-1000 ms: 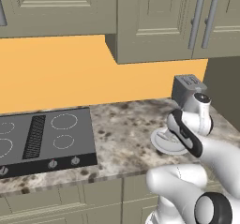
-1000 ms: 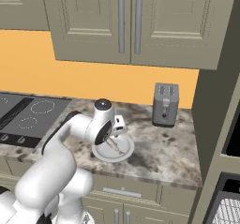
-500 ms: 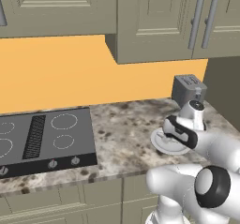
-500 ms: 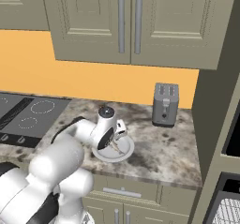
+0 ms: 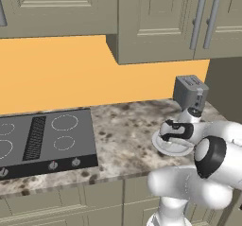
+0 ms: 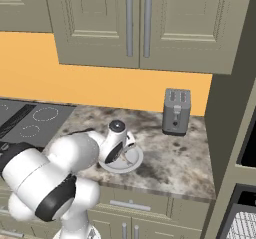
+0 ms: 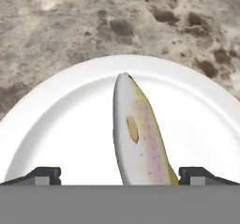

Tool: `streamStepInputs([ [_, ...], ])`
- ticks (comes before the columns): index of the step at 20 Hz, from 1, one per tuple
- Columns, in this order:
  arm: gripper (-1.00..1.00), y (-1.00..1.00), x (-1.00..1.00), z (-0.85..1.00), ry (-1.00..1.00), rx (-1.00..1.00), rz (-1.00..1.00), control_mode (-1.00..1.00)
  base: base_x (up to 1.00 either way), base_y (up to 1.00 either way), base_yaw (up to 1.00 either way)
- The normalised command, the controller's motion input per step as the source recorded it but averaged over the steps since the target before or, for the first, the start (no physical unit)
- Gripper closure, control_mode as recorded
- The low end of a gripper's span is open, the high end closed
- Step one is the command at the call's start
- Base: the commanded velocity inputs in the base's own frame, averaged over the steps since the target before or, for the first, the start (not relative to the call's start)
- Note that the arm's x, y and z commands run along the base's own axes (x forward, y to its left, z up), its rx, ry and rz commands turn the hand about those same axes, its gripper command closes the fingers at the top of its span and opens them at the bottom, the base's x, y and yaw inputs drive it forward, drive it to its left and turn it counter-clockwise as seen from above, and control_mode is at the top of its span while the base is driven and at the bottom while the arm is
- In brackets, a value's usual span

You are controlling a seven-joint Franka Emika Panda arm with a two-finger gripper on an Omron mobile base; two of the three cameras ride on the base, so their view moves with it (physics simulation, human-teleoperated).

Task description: Place the fish on the top rack of the oven, and slide the tray back inside. Close the oven door.

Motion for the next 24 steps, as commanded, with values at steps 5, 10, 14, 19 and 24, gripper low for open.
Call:
streamStepInputs([
  [5,-1.0,-0.02,0.24,-0.31,0.0,0.0,0.1,-1.0,0.0,0.0,0.0],
  [10,1.0,-0.02,0.15,-0.23,0.0,0.0,0.08,-1.0,0.0,0.0,0.0],
  [14,1.0,0.0,0.0,0.0,0.0,0.0,0.0,-1.0,0.0,0.0,0.0],
  [19,1.0,-0.27,-0.49,0.23,-0.04,0.0,0.0,-1.0,0.0,0.0,0.0],
  [24,1.0,-0.39,-0.74,0.82,-0.23,0.0,0.0,-1.0,0.0,0.0,0.0],
])
